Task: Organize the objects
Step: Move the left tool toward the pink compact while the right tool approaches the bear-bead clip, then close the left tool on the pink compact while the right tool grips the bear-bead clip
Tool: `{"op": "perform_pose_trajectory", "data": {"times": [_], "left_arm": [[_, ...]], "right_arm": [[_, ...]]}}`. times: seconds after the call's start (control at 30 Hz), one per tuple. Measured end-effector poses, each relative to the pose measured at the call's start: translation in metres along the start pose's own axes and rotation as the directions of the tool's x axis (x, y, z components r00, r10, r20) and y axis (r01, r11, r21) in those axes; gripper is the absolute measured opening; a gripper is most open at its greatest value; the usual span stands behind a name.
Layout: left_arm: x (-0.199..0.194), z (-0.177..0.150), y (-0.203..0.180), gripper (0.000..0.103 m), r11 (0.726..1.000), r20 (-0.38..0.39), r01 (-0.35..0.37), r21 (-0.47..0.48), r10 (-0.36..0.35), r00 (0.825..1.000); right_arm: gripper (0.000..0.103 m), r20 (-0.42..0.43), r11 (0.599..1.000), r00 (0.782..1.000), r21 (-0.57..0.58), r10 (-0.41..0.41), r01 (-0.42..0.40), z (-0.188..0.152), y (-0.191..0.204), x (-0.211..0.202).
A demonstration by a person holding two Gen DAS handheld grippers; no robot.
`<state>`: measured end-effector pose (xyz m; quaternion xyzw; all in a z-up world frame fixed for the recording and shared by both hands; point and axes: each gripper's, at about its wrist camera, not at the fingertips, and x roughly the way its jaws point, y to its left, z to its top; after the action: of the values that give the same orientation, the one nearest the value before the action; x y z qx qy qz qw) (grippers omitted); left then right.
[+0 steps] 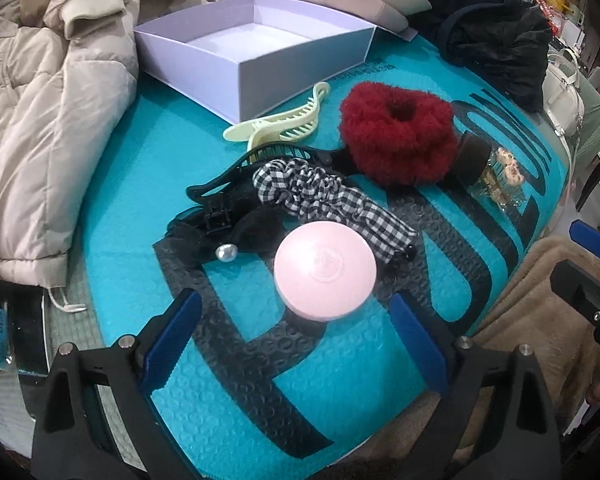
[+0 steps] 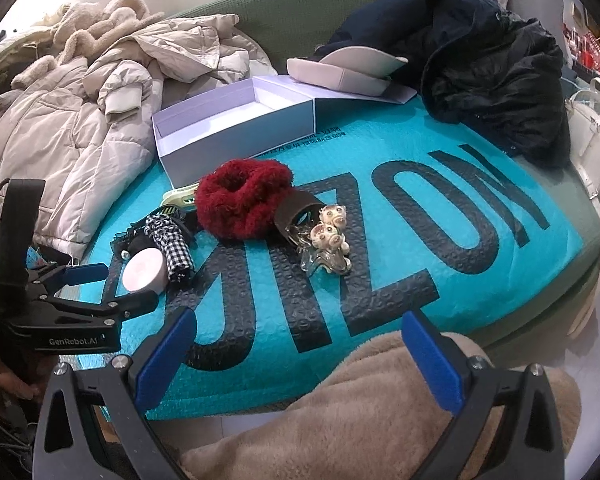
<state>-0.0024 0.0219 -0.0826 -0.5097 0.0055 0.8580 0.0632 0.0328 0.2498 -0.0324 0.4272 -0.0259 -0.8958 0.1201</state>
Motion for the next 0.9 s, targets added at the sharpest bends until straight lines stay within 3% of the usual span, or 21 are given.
{"op": "perform_pose_trajectory", "data": {"times": [0.33,0.47,0.57,0.6,0.8,0.87,0.9], "left_arm": [[0.019,0.011,-0.008,0.091,0.999,-0.001,0.016,0.033,-0.016,1.000],[0.021,0.013,-0.008,0.089,0.999,0.004,0.014,0.040,-0.014,1.000],[0.022,0.014,-0.007,0.088,0.999,0.006,0.024,0.048,-0.025,1.000],[0.023,0.014,-0.007,0.087,0.998,0.009,0.026,0.049,-0.027,1.000],[0.022,0.018,-0.006,0.063,0.998,0.024,0.029,0.055,-0.031,0.999],[0.019,0.017,-0.008,0.050,0.998,0.027,0.022,0.058,-0.024,0.999],[0.018,0.016,-0.008,0.049,0.998,0.029,0.024,0.058,-0.026,0.999]], "right_arm": [[0.081,-0.025,1.000,1.000,0.031,0.000,0.001,0.014,-0.012,0.027],[0.064,-0.036,1.000,0.999,0.014,0.008,-0.008,0.022,-0.010,0.037],[0.045,-0.035,0.998,0.998,-0.019,-0.058,0.058,0.026,-0.007,0.043],[0.045,-0.034,0.998,0.998,-0.024,-0.052,0.051,0.028,-0.006,0.045],[0.045,-0.028,0.999,0.999,-0.027,-0.029,0.028,0.034,-0.004,0.055],[0.036,-0.026,0.998,0.999,-0.032,-0.047,0.046,0.034,-0.004,0.057],[0.035,-0.025,0.998,0.998,-0.035,-0.052,0.051,0.034,-0.004,0.057]]}}
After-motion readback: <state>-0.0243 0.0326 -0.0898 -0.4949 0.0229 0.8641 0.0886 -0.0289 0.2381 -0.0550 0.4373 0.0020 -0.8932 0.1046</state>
